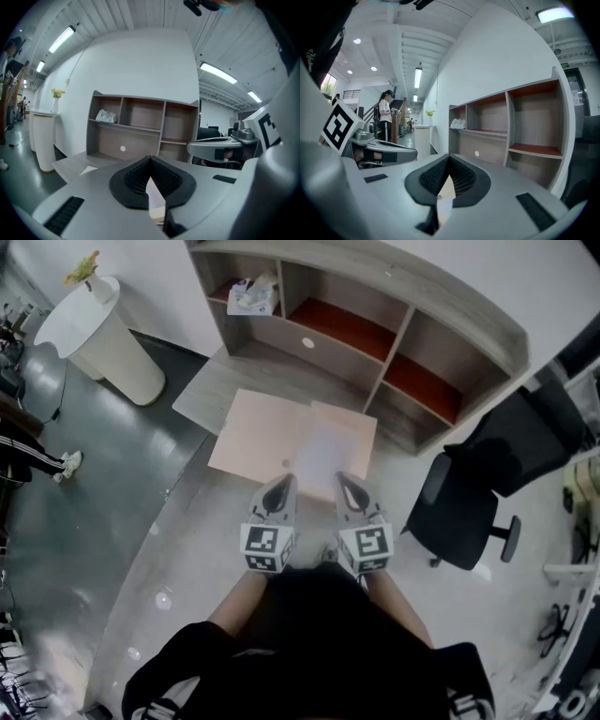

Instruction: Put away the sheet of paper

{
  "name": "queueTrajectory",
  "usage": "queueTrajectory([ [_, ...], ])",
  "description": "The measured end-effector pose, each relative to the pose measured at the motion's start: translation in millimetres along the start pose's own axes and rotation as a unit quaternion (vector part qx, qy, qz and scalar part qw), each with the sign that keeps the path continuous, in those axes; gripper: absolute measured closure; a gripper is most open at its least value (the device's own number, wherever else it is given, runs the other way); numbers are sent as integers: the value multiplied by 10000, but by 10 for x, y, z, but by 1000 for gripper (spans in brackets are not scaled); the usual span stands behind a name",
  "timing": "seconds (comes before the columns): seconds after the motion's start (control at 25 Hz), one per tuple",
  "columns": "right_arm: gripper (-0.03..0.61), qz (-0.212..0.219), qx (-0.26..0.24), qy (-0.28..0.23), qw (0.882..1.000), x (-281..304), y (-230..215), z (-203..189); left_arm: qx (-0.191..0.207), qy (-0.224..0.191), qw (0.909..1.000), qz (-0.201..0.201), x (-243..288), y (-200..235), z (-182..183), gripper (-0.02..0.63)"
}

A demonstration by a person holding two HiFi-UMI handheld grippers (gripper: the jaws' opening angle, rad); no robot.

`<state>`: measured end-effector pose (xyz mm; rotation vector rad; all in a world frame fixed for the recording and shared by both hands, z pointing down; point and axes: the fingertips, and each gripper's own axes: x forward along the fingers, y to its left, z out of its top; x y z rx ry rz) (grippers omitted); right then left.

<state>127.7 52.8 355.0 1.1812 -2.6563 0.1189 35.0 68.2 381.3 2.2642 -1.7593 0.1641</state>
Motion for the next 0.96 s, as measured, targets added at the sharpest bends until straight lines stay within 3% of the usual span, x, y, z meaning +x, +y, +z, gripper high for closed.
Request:
queueTrajectory([
  [0.44,561,459,19,5,9989,12,135,-25,147,54,9999,24,-14,-127,11,569],
  [0.96,561,351,105,191,9991,-104,232,-168,246,271,9993,-66,-153,-200,-121,569],
])
